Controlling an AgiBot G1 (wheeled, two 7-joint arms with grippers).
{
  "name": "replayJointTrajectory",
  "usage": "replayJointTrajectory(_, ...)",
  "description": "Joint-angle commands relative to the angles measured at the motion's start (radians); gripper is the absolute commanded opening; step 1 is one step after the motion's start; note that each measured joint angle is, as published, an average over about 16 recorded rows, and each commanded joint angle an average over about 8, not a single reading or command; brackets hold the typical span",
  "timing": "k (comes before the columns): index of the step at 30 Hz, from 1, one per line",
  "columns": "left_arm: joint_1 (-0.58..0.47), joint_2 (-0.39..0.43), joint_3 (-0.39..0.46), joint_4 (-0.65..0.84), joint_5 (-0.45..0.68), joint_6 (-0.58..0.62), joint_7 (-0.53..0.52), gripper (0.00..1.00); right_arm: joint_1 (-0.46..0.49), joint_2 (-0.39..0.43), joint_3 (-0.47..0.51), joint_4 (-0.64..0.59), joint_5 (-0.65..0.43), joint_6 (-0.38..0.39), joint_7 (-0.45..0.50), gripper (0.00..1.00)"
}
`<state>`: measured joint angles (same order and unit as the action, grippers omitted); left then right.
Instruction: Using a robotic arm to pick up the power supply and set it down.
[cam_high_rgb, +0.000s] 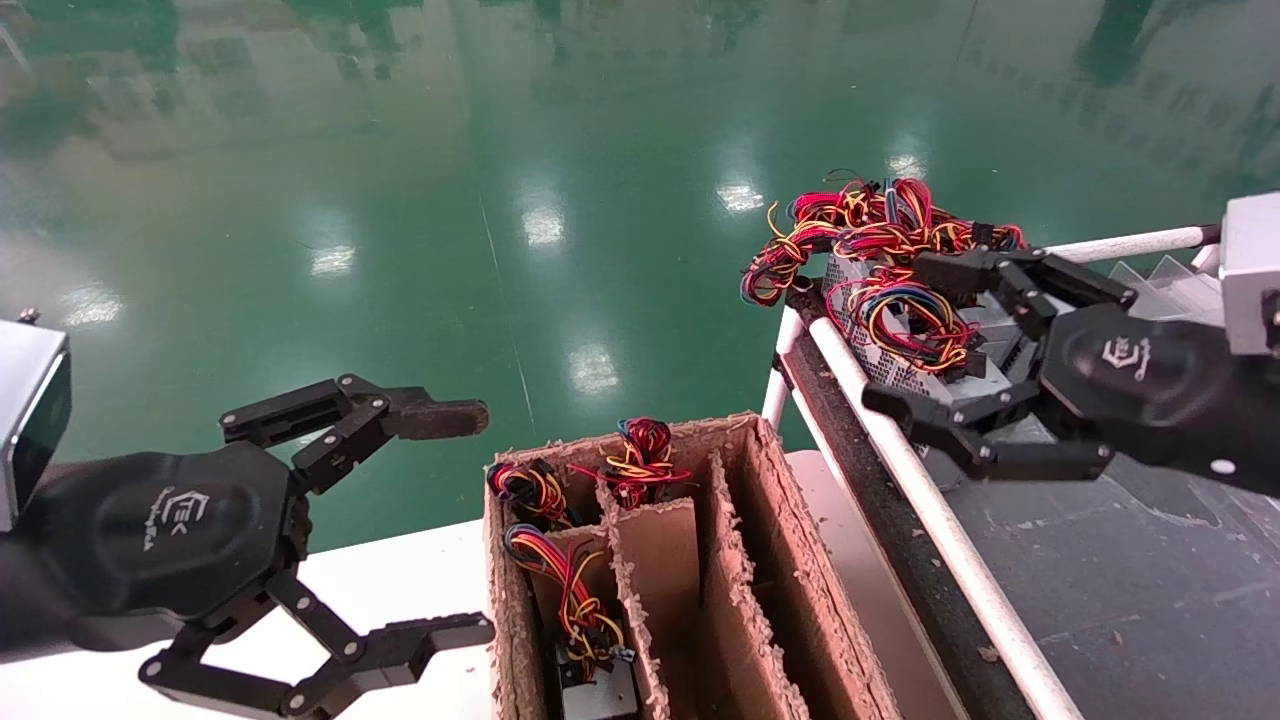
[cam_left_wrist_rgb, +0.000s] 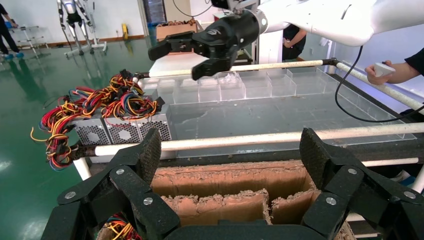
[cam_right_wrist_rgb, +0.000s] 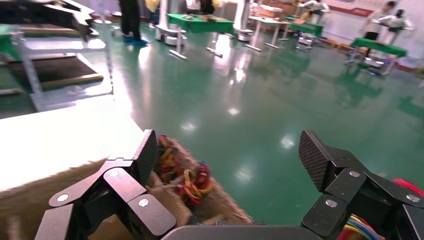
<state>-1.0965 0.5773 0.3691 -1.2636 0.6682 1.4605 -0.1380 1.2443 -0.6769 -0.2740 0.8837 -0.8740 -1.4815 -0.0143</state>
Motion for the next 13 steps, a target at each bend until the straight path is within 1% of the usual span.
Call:
replayJointTrajectory(1,0.0,0.0,0.0,0.0,0.0,0.0,0.0,1.0,-0.015,0.006,0.0,0.035,0.012,-0.001,0.018,1.0)
replayJointTrajectory(10,0.0,0.0,0.0,0.0,0.0,0.0,0.0,1.0,-0.081,0.031,-0.003,0.191,0.069,-0.007,0.097,1.0)
replayJointTrajectory(13,0.0,0.0,0.0,0.0,0.0,0.0,0.0,1.0,-0.092,0.036,-0.003,0.218,0.078,-0.008,0.11,1.0)
